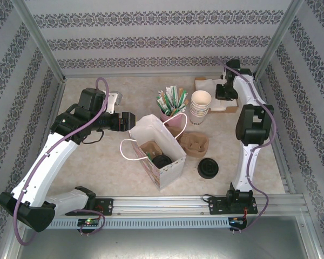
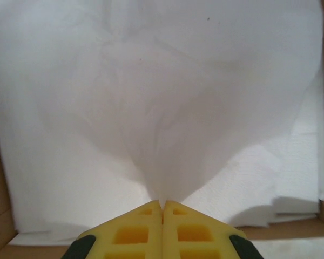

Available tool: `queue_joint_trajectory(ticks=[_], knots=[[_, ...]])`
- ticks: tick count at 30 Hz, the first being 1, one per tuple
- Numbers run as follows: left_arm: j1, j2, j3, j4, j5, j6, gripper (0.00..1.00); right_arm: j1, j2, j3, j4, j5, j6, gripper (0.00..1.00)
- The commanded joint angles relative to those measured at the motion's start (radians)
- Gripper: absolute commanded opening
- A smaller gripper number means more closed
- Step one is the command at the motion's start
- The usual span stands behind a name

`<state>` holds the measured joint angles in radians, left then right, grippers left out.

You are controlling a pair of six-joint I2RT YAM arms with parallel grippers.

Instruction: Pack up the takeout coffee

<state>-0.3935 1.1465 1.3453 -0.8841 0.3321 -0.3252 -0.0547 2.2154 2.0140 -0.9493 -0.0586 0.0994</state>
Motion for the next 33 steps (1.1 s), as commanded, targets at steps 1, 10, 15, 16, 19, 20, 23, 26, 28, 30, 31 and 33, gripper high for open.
queue_joint_trajectory(ticks=[1,10,15,16,19,20,23,26,28,30,31,33], knots=[[-0.012,-0.024,0.018,-0.010,-0.016,0.014,0.78,-0.005,-0.070,-0.015,0.002,-0.022,0.018,0.01],[-0.012,-0.037,0.015,-0.006,-0.011,0.003,0.78,-0.011,-0.223,-0.060,0.029,-0.062,0.061,0.00],[-0.012,-0.053,0.005,0.004,-0.016,0.000,0.78,-0.011,-0.333,-0.093,0.040,-0.078,0.087,0.00],[-0.012,-0.056,0.004,0.006,-0.016,0.001,0.78,-0.011,-0.356,-0.101,0.043,-0.082,0.091,0.00],[-0.012,-0.060,0.005,0.009,-0.020,0.000,0.78,-0.008,-0.429,-0.108,0.047,-0.106,0.095,0.00],[-0.012,-0.063,0.005,0.011,-0.020,0.001,0.78,-0.007,-0.454,-0.108,0.044,-0.111,0.096,0.00],[-0.012,-0.065,0.008,0.023,-0.022,-0.001,0.78,0.008,-0.540,-0.110,0.043,-0.116,0.084,0.00],[-0.012,-0.064,0.016,0.032,-0.015,-0.003,0.78,0.052,-0.637,-0.116,0.042,-0.094,0.050,0.00],[-0.012,-0.069,0.010,0.050,-0.015,-0.011,0.78,0.099,-0.698,-0.125,0.044,-0.076,0.021,0.00],[-0.012,-0.078,-0.006,0.075,-0.015,-0.019,0.78,0.169,-0.764,-0.134,0.048,-0.048,-0.015,0.00],[-0.012,-0.082,-0.014,0.085,-0.015,-0.021,0.79,0.208,-0.792,-0.143,0.055,-0.032,-0.030,0.00],[-0.012,-0.091,-0.032,0.106,-0.012,-0.027,0.79,0.325,-0.852,-0.162,0.064,0.003,-0.098,0.00]])
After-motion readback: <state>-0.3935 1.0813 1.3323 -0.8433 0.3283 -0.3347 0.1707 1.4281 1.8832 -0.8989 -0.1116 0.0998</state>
